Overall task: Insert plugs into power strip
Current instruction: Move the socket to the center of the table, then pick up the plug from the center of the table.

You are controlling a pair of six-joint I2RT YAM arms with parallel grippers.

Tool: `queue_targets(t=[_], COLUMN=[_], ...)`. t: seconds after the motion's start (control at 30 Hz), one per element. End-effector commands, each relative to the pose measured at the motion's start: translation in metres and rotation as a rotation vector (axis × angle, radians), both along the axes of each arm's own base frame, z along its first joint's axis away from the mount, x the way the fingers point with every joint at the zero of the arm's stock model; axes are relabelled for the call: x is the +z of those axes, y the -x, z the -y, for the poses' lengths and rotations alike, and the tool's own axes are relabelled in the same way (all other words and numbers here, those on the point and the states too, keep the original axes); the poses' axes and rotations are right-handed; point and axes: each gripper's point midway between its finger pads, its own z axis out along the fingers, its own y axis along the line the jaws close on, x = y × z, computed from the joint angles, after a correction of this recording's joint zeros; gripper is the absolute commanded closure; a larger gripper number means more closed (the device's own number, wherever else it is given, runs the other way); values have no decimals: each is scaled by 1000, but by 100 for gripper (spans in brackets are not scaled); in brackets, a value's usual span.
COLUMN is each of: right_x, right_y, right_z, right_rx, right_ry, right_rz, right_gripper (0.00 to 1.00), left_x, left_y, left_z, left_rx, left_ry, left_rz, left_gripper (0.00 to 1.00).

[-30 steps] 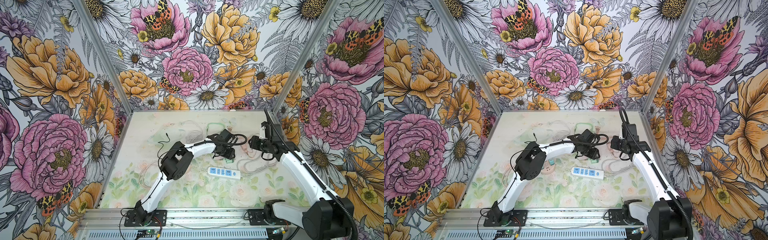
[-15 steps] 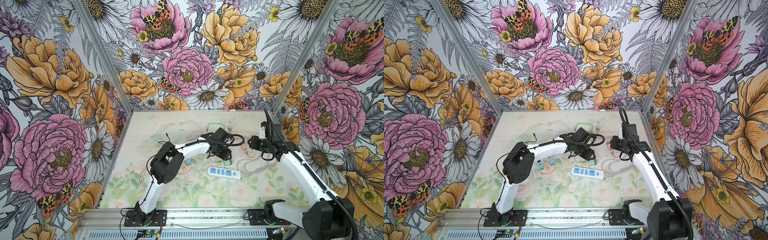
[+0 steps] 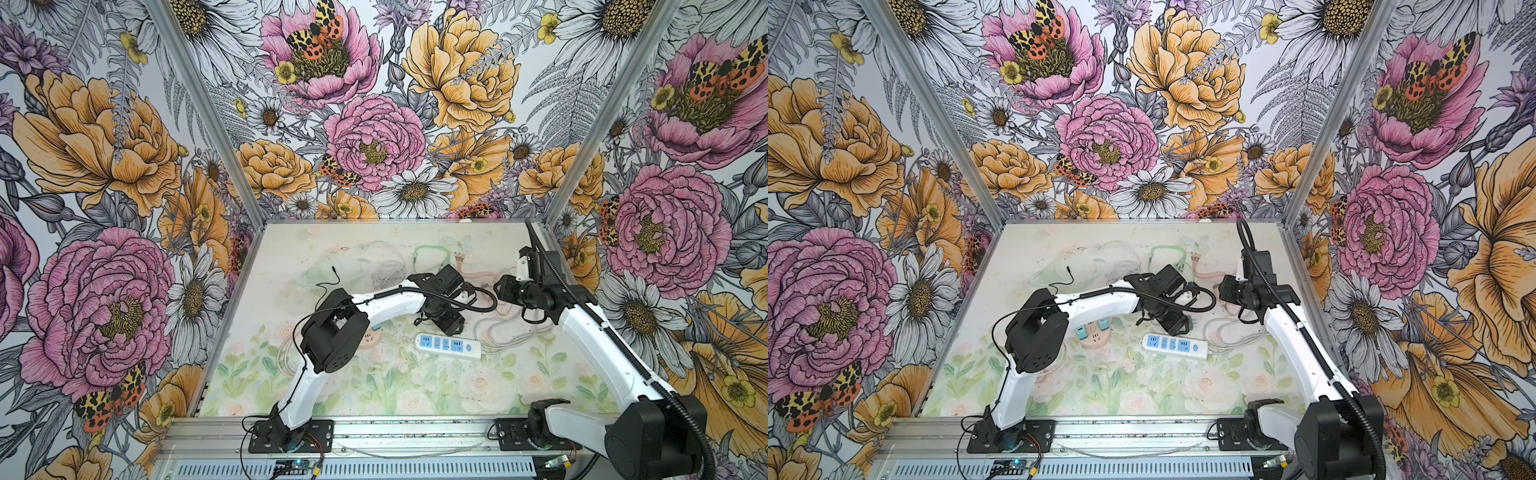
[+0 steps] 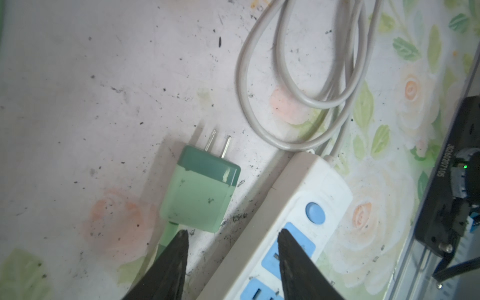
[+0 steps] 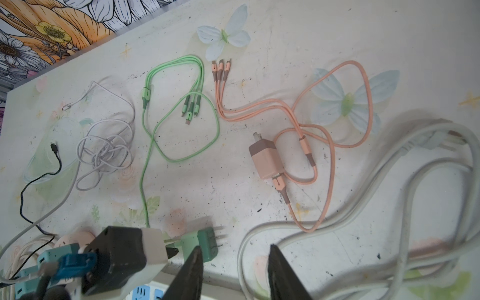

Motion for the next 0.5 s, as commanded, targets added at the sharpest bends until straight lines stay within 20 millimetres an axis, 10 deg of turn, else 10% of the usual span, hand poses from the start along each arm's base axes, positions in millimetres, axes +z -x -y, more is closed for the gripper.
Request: queue_targets(t=[0.0, 0.47], right_x=[6, 3], right_y=[1, -1], right_z=[-3, -4], right_rx=[18, 24], right_ry=[0, 4], right_rz=[35, 25], right_gripper=[57, 57], left_x=[-4, -13], left_y=[-6, -25], left_z=[1, -9], left_rx=[-55, -84], left_ry=[-60, -113], left_rz=[78, 154], left_gripper=[42, 39])
